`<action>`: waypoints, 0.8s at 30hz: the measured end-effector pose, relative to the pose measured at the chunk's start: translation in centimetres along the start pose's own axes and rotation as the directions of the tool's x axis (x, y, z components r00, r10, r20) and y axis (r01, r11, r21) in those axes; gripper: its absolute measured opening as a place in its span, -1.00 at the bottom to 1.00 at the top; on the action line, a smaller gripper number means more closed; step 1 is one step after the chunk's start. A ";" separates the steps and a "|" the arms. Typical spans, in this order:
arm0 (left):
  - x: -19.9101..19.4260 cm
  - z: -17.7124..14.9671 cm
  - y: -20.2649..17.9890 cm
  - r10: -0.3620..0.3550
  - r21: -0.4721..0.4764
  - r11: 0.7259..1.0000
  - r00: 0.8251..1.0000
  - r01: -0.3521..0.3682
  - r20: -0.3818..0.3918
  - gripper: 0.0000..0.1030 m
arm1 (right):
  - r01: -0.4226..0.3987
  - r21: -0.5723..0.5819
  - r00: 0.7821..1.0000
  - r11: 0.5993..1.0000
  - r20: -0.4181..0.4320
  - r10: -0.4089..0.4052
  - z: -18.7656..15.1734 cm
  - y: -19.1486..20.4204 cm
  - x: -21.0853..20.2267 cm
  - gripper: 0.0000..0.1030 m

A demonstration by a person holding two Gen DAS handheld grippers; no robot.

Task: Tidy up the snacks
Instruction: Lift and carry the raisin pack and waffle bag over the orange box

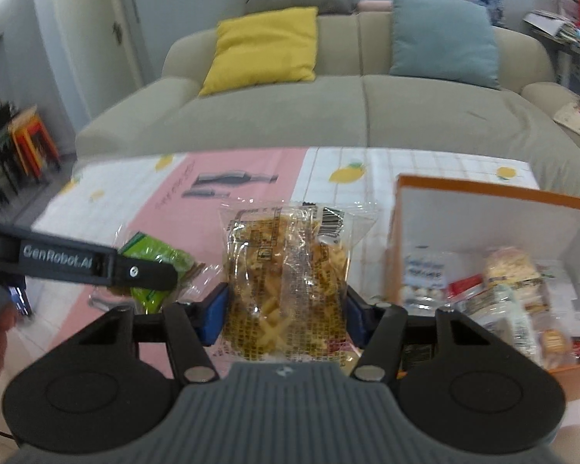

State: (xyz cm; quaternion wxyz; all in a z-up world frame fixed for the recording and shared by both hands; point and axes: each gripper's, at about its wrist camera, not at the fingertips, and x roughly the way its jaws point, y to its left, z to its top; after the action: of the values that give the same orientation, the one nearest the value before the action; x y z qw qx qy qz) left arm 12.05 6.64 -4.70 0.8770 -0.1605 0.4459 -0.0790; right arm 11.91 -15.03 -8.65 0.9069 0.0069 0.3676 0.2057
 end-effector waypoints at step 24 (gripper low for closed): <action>9.4 4.0 -20.0 -0.189 0.300 0.925 0.968 0.233 -0.168 -0.15 | 0.274 -0.027 0.957 0.961 -0.094 -0.275 2.6 -17.4 -5.3 0.14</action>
State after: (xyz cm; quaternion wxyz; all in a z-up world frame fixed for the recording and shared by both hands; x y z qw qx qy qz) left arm 20.89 -13.90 -2.61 0.8453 -0.0587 0.4661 -0.2543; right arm 16.60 -32.55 -6.09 0.9077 -0.0606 0.4073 0.0806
